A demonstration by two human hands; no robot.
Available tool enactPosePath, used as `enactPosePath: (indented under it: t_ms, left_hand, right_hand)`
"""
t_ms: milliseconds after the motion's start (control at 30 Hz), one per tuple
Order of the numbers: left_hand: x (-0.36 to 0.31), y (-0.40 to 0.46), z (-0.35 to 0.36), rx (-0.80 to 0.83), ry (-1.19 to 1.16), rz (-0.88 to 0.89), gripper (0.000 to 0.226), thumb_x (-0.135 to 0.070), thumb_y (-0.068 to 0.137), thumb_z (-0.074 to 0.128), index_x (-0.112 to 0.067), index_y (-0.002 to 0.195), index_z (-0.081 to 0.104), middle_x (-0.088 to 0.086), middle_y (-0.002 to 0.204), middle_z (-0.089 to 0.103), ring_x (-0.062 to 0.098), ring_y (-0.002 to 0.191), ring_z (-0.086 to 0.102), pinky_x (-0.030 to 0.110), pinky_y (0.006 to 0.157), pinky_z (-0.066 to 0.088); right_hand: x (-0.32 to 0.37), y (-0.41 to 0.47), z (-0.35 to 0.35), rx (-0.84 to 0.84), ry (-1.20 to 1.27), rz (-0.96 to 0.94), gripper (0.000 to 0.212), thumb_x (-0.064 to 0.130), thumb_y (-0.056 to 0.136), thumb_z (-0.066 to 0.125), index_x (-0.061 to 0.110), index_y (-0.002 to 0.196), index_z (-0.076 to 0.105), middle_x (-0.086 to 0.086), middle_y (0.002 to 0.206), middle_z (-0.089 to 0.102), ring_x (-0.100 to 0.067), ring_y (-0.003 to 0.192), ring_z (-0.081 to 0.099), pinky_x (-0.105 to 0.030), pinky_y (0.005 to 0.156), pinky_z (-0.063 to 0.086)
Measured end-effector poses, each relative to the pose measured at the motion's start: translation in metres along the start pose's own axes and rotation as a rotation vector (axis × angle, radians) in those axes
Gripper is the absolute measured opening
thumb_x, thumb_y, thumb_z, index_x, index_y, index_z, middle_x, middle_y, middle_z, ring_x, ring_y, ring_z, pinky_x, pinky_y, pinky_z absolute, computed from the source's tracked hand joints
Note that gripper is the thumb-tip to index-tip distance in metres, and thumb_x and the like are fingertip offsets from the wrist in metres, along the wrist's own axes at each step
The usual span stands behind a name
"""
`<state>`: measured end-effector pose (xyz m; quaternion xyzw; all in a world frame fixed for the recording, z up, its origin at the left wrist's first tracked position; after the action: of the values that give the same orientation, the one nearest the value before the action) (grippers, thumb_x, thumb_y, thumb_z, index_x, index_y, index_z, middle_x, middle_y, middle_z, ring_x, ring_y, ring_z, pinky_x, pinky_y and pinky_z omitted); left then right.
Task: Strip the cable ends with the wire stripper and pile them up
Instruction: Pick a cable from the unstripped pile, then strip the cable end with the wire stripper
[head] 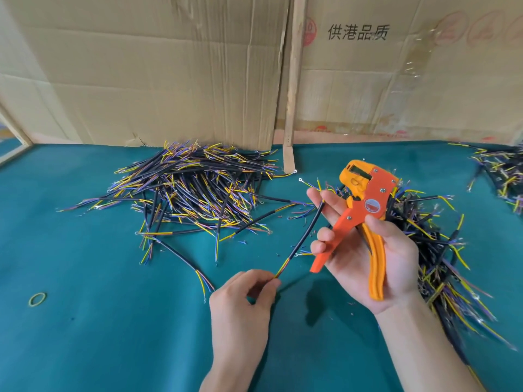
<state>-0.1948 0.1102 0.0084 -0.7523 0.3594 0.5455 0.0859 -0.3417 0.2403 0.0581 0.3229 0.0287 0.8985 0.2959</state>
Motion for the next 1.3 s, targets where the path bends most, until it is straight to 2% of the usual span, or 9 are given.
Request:
enactPosePath:
  t_ms: [400,500,633,733,867,1000,1133,1200,1300]
  left_hand:
    - [-0.003,-0.003,-0.001,0.102,-0.021,-0.042,0.034,-0.016,0.072,0.089,-0.044,0.079,0.072,-0.017,0.062,0.069,0.005,0.054,0.064,0.016,0.057,0.049]
    - [-0.004,-0.006,-0.001,0.109,0.031,0.027,0.026,-0.017,0.071,0.091,-0.037,0.068,0.073,-0.02,0.065,0.068,0.006,0.06,0.064,0.017,0.059,0.048]
    - [-0.008,-0.009,0.0,0.191,0.018,0.096,0.014,-0.039,0.077,0.082,-0.028,0.073,0.074,-0.018,0.067,0.066,0.006,0.062,0.062,0.011,0.057,0.04]
    - [-0.021,-0.003,0.002,0.081,-0.102,-0.021,0.025,-0.043,0.091,0.067,-0.027,0.073,0.07,-0.018,0.062,0.063,0.002,0.057,0.056,0.012,0.056,0.036]
    - [-0.061,0.034,0.003,-0.11,-0.237,-0.032,0.004,-0.028,0.094,0.067,-0.027,0.095,0.071,-0.015,0.075,0.069,0.004,0.073,0.064,0.014,0.066,0.045]
    - [-0.096,0.067,0.018,-0.022,-0.306,-0.013,0.01,-0.033,0.095,0.066,-0.025,0.101,0.068,-0.009,0.076,0.074,0.006,0.078,0.07,0.033,0.078,0.057]
    - [-0.096,0.071,0.034,0.024,-0.393,-0.065,0.009,-0.022,0.097,0.061,-0.017,0.091,0.057,-0.001,0.07,0.075,0.026,0.078,0.072,0.054,0.072,0.057]
    - [-0.09,0.07,0.037,0.027,-0.482,-0.148,0.014,-0.025,0.098,0.061,-0.016,0.092,0.053,0.002,0.072,0.076,0.026,0.073,0.07,0.042,0.058,0.051]
    - [-0.087,0.072,0.04,0.092,-0.641,-0.29,0.017,-0.026,0.102,0.057,-0.013,0.096,0.048,0.01,0.079,0.076,0.02,0.043,0.05,0.02,0.037,0.032]
  right_hand:
    - [-0.008,0.002,0.002,-0.047,0.011,-0.001,0.074,0.029,0.083,0.071,0.001,0.148,0.048,-0.017,0.158,0.043,-0.022,0.084,0.063,-0.037,0.082,0.054]
    - [-0.009,0.003,0.001,-0.073,0.007,-0.004,0.078,0.029,0.081,0.073,0.002,0.15,0.046,-0.016,0.157,0.045,-0.023,0.084,0.062,-0.037,0.081,0.053]
    - [-0.009,0.003,0.0,-0.088,-0.031,0.007,0.076,0.03,0.081,0.073,0.001,0.147,0.05,-0.016,0.155,0.048,-0.023,0.084,0.063,-0.037,0.081,0.054]
    - [-0.008,0.003,0.0,-0.09,-0.066,0.024,0.077,0.031,0.08,0.075,0.001,0.146,0.051,-0.016,0.154,0.048,-0.024,0.084,0.063,-0.038,0.081,0.054]
    - [-0.012,0.003,0.006,-0.068,-0.136,0.044,0.076,0.033,0.079,0.075,0.003,0.145,0.053,-0.012,0.152,0.052,-0.024,0.083,0.064,-0.038,0.08,0.055]
    - [-0.018,0.004,0.008,-0.074,-0.168,0.076,0.073,0.034,0.078,0.078,0.006,0.143,0.057,-0.01,0.138,0.059,-0.03,0.083,0.064,-0.044,0.078,0.055]
    - [-0.02,0.004,0.011,-0.062,-0.165,0.088,0.067,0.032,0.08,0.076,0.009,0.14,0.06,-0.011,0.134,0.065,-0.027,0.094,0.068,-0.041,0.081,0.057]
    - [-0.02,0.004,0.009,-0.068,-0.15,0.093,0.069,0.032,0.08,0.077,0.008,0.143,0.058,-0.012,0.132,0.066,-0.026,0.092,0.067,-0.038,0.08,0.057]
    - [-0.02,0.005,0.009,-0.049,-0.15,0.098,0.068,0.032,0.082,0.074,0.009,0.144,0.057,-0.012,0.127,0.067,-0.023,0.085,0.066,-0.037,0.079,0.056]
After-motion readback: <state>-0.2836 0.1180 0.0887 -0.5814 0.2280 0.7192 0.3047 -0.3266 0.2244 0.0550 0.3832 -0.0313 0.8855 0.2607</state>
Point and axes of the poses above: each hand's wrist, its own y-axis towards the middle knuckle, its own z-axis out of the palm, x = y × z, the point moved 2 cm from there along y, towards the middle knuckle
